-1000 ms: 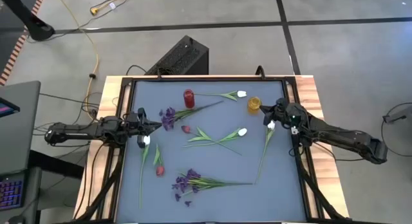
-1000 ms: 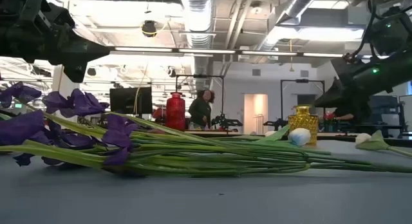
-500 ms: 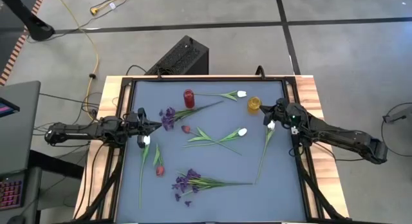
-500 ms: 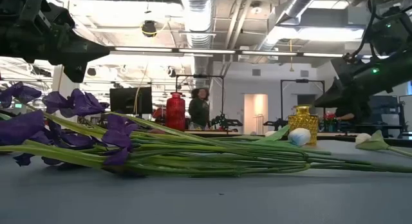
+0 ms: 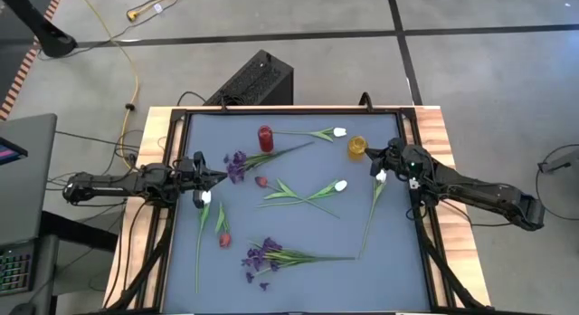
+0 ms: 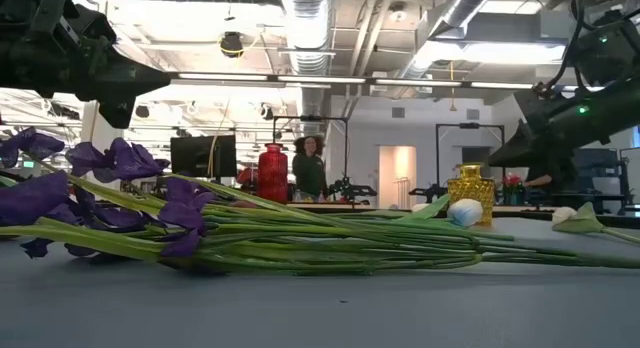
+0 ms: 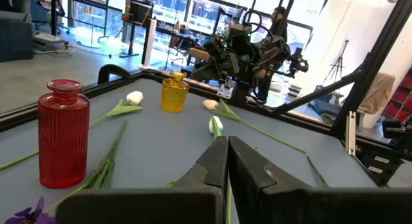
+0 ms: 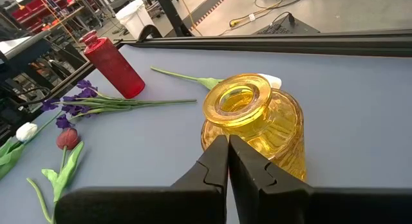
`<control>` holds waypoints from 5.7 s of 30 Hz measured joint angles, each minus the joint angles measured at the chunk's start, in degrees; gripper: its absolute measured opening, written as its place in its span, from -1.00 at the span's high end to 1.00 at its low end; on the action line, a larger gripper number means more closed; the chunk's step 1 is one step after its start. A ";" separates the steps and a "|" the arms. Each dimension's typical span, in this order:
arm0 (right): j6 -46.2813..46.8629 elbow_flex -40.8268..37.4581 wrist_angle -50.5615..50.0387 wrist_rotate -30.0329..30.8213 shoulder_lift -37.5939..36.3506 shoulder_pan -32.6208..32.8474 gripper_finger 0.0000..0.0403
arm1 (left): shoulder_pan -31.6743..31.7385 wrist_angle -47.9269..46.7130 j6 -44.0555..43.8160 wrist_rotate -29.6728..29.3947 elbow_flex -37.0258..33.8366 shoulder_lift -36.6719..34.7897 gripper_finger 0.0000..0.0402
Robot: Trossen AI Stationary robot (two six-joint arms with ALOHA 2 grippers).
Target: Sort flowers into vase by color
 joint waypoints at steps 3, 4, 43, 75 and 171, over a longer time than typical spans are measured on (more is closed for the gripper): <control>-0.02 0.01 0.00 0.02 0.00 0.01 0.79 | 0.00 0.00 0.00 0.00 0.02 0.00 1.00; 0.00 0.01 0.00 0.00 0.01 0.00 0.79 | -0.01 -0.01 0.00 -0.01 0.00 -0.01 1.00; -0.02 0.00 0.00 0.00 0.02 0.02 0.79 | -0.02 -0.13 -25.91 1.00 0.02 0.04 1.00; 22.29 28.29 -21.83 -13.85 11.78 16.68 0.79 | -0.02 -0.17 -17.48 -3.23 2.33 3.25 0.50; 10.78 37.11 -19.28 38.42 23.57 29.54 0.91 | 2.80 -1.06 -4.74 -5.06 18.43 34.58 0.11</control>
